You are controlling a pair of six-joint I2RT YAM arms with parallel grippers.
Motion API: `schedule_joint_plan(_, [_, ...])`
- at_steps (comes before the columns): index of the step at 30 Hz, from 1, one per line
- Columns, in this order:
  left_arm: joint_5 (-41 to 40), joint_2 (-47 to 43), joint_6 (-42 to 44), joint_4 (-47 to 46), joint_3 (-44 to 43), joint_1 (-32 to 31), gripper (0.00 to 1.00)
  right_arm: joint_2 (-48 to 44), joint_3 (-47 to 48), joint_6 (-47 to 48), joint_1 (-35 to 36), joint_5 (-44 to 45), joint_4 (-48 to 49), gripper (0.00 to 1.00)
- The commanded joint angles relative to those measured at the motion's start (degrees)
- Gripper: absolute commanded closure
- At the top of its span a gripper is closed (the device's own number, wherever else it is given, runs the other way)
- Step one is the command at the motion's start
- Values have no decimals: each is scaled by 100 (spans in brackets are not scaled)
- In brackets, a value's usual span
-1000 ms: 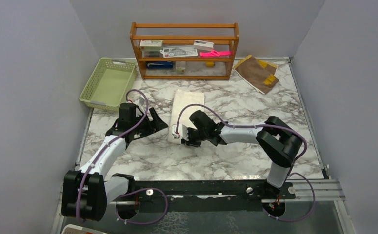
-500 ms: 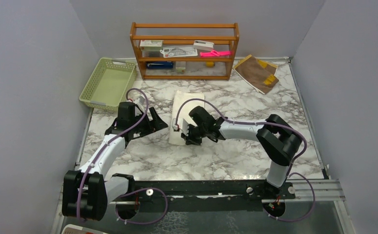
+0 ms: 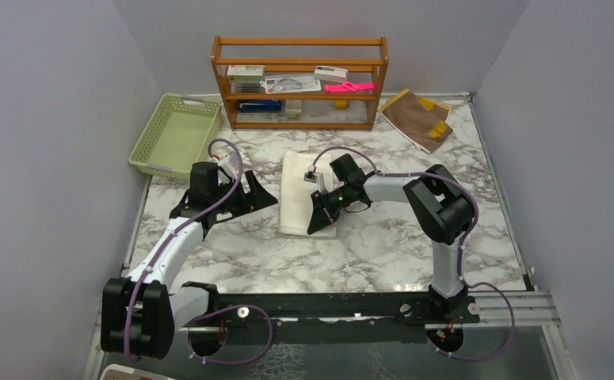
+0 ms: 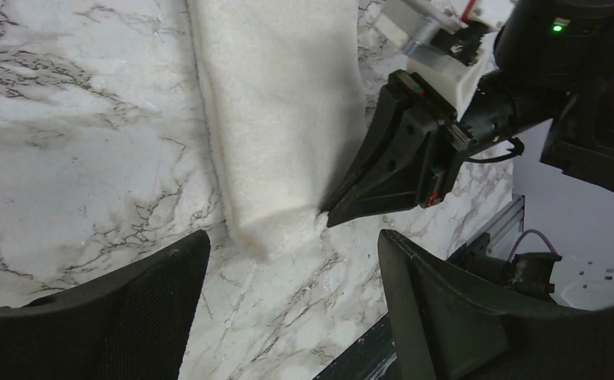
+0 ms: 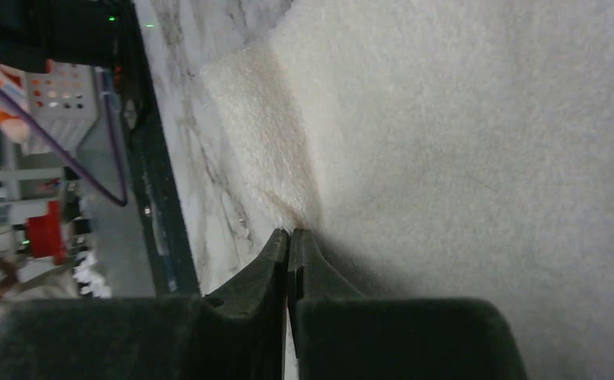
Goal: Roll the towels
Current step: Roll the towel at the center of the board.
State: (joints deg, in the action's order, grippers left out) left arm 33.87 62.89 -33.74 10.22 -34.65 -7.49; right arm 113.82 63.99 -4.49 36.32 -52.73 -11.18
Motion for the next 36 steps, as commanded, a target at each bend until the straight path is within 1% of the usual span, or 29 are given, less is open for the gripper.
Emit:
schedule_joint_plan(1, [517,-100,-164,-497,142,37,20,130,-1,-832,-63,-1479,120,99])
schedule_joint_plan(6, [753,-71,-464,-929,339,8,20,415,217,-1231,-178,-1701,104,99])
schedule_joint_plan(9, [894,-32,-627,-1184,439,-71,20,649,369,-1640,-248,-1879,169,99])
schedule_joint_plan(14, [943,-27,-817,-1501,558,-323,20,1074,576,-2114,-358,-1708,170,99])
schedule_joint_plan(20, [894,-60,-1123,-1912,741,-696,22,1490,476,-2951,-614,-1593,578,99])
schedule_joint_plan(27, [543,285,-1497,-2561,1072,-1331,25,1652,458,-3166,-670,-1270,522,99])
schedule_joint_plan(31, [288,618,-1624,-2959,1266,-1361,26,1624,405,-3167,-671,-1223,521,99])
schedule_joint_plan(36, [27,1124,-1631,-3438,1180,-1365,27,1626,402,-2987,-670,-1143,327,99])
